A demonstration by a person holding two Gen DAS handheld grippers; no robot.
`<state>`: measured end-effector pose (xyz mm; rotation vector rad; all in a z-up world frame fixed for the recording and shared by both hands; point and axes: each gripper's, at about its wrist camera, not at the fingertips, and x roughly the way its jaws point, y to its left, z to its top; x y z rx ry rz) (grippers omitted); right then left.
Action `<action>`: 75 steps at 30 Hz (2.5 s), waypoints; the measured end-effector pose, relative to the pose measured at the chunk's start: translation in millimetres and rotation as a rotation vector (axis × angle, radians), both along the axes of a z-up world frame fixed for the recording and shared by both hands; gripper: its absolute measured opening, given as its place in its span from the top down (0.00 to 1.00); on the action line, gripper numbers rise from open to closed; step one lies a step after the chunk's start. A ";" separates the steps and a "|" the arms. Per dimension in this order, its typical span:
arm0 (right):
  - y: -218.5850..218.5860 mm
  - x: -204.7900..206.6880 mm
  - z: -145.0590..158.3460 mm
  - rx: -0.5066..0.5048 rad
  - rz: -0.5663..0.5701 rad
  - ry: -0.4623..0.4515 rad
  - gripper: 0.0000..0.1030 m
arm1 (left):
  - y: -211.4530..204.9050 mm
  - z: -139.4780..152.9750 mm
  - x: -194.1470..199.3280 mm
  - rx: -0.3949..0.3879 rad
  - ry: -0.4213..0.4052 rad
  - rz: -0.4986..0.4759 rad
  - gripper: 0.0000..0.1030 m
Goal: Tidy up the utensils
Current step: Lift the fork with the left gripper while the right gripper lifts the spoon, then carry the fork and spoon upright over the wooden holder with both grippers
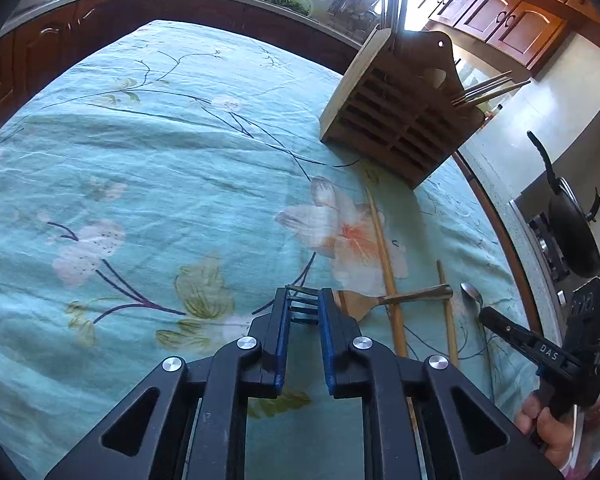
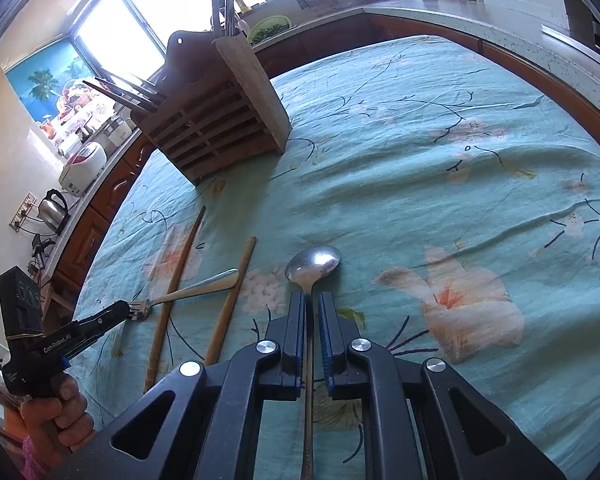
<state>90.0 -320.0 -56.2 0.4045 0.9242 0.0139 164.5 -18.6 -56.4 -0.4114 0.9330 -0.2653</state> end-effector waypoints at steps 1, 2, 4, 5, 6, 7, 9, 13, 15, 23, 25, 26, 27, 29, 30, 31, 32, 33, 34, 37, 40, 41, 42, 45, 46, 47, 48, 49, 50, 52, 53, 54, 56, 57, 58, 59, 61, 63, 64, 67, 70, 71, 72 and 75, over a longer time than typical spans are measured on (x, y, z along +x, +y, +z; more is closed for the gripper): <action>0.8 1.9 -0.8 0.001 0.006 0.006 0.90 | -1.8 -0.2 2.7 0.005 -0.004 -0.013 0.88; 1.7 3.9 -1.5 -0.002 0.010 0.013 0.90 | -2.5 -0.2 6.3 0.010 -0.007 -0.020 0.88; 2.9 6.6 -2.0 -0.006 0.021 0.021 0.92 | 0.7 1.3 14.1 0.010 -0.021 -0.009 0.88; 3.2 6.8 -2.1 -0.010 0.024 0.022 0.94 | 4.6 1.4 18.3 0.008 -0.025 -0.003 0.88; 3.5 7.0 -1.9 -0.015 0.026 0.024 0.94 | 7.6 1.2 22.6 0.005 -0.015 0.005 0.88; 3.5 6.9 -2.0 -0.017 0.028 0.024 0.94 | 10.9 0.4 26.0 -0.006 -0.002 0.012 0.88; 3.4 6.1 -2.1 -0.012 0.030 0.025 0.94 | 17.1 -2.2 28.0 -0.039 0.029 0.015 0.80; 0.6 5.0 -3.5 0.004 0.024 0.023 0.94 | 14.6 -1.3 18.6 -0.079 0.026 0.033 0.63; -0.3 5.5 -4.1 0.010 0.024 0.021 0.94 | 12.4 -2.9 12.9 -0.090 0.009 0.059 0.62; -1.8 7.8 -5.1 0.023 0.025 0.011 0.94 | 7.9 -12.1 20.8 -0.112 -0.002 0.081 0.91; -1.9 8.9 -5.1 0.027 0.022 0.011 0.95 | 10.1 -10.5 24.3 -0.110 -0.004 0.077 0.92; -1.4 9.0 -4.3 0.022 0.021 0.012 0.95 | 10.1 -8.7 24.7 -0.108 -0.010 0.070 0.93; -0.4 8.6 -2.8 0.016 0.023 0.010 0.96 | 10.8 -5.3 25.4 -0.113 -0.019 0.063 0.94; 1.4 6.3 3.2 0.015 0.026 -0.008 0.96 | 12.1 7.2 22.3 -0.113 -0.054 0.043 0.96; 2.4 4.5 7.8 0.010 0.025 -0.021 0.96 | 13.4 16.0 21.1 -0.103 -0.078 0.031 0.96; 3.6 2.9 13.1 0.003 0.025 -0.034 0.96 | 14.4 26.5 17.7 -0.088 -0.106 0.020 0.98; 4.3 1.3 18.9 0.001 0.023 -0.050 0.96 | 15.4 37.6 14.2 -0.072 -0.136 0.007 1.00; 5.2 -0.7 25.5 -0.001 0.022 -0.067 0.96 | 16.8 49.0 9.9 -0.058 -0.165 -0.007 1.00; 6.6 -2.7 32.8 -0.007 0.021 -0.088 0.96 | 17.2 60.0 5.8 -0.040 -0.196 -0.018 1.00; 12.5 -6.8 55.7 -0.032 0.023 -0.148 0.96 | 15.6 89.1 -8.3 0.053 -0.289 -0.045 1.00; 20.6 -9.8 76.4 -0.066 0.031 -0.207 0.97 | 16.1 108.7 -23.1 0.099 -0.356 -0.062 1.00; 23.3 -11.0 82.4 -0.073 0.033 -0.226 0.98 | 17.0 113.8 -27.4 0.113 -0.374 -0.065 1.00; 25.5 -11.7 88.0 -0.080 0.034 -0.242 0.98 | 17.8 118.0 -33.3 0.124 -0.391 -0.066 1.00; 30.5 -10.6 101.4 -0.112 0.039 -0.281 0.98 | 21.4 130.2 -47.9 0.142 -0.431 -0.072 1.00; 31.7 -9.8 104.6 -0.118 0.039 -0.290 0.98 | 22.2 133.5 -50.7 0.146 -0.439 -0.074 1.00; 32.5 -9.0 107.4 -0.124 0.040 -0.298 0.98 | 22.7 135.8 -53.0 0.147 -0.446 -0.075 1.00; 33.1 -8.3 109.7 -0.128 0.040 -0.304 0.98 | 24.9 138.0 -54.9 0.147 -0.449 -0.078 1.00; 33.5 -7.3 111.9 -0.131 0.039 -0.310 0.98 | 25.6 140.0 -54.6 0.147 -0.453 -0.078 1.00; 33.5 -6.5 114.1 -0.132 0.037 -0.316 0.98 | 26.5 141.9 -55.8 0.148 -0.458 -0.076 1.00; 33.5 -3.8 117.8 -0.135 0.035 -0.324 0.98 | 28.5 146.7 -54.2 0.149 -0.468 -0.072 1.00; 31.8 -3.2 120.1 -0.138 0.035 -0.329 0.98 | 29.3 149.5 -54.5 0.150 -0.475 -0.069 1.00; 31.5 -1.5 122.2 -0.141 0.035 -0.334 0.98 | 29.8 151.0 -51.1 0.152 -0.481 -0.068 1.00; 30.4 1.8 126.8 -0.147 0.035 -0.343 0.98 | 29.3 156.2 -47.4 0.162 -0.496 -0.063 1.00; 29.5 3.8 129.1 -0.150 0.034 -0.349 0.98 | 28.9 158.5 -43.8 0.167 -0.503 -0.063 1.00; 29.0 6.0 132.0 -0.154 0.033 -0.356 0.98 | 28.4 160.6 -41.0 0.172 -0.511 -0.063 1.00; 29.2 7.4 134.3 -0.158 0.031 -0.364 0.98 | 27.4 164.0 -38.8 0.178 -0.521 -0.061 1.00; 27.7 13.3 141.1 -0.166 0.030 -0.380 0.98 | 25.3 169.9 -32.7 0.188 -0.540 -0.058 1.00; 26.9 19.7 148.6 -0.175 0.027 -0.397 0.98 | 22.7 175.9 -25.0 0.196 -0.561 -0.055 1.00; 27.9 22.7 152.8 -0.183 0.027 -0.408 0.98 | 21.4 178.9 -21.2 0.201 -0.572 -0.054 1.00; 28.4 34.9 167.7 -0.213 0.022 -0.442 0.98 | 14.2 188.3 -8.9 0.234 -0.608 -0.043 1.00; 29.2 51.4 181.4 -0.234 0.017 -0.475 0.98 | 4.7 193.1 6.6 0.271 -0.630 -0.042 1.00; 29.9 58.0 186.2 -0.247 0.016 -0.485 0.98 | 0.8 193.8 12.3 0.286 -0.636 -0.041 1.00; 31.1 64.2 190.3 -0.260 0.014 -0.496 0.98 | -3.5 192.8 18.4 0.304 -0.640 -0.040 1.00; 36.3 84.9 196.9 -0.303 0.012 -0.519 0.98 | -17.6 187.5 38.9 0.353 -0.642 -0.040 1.00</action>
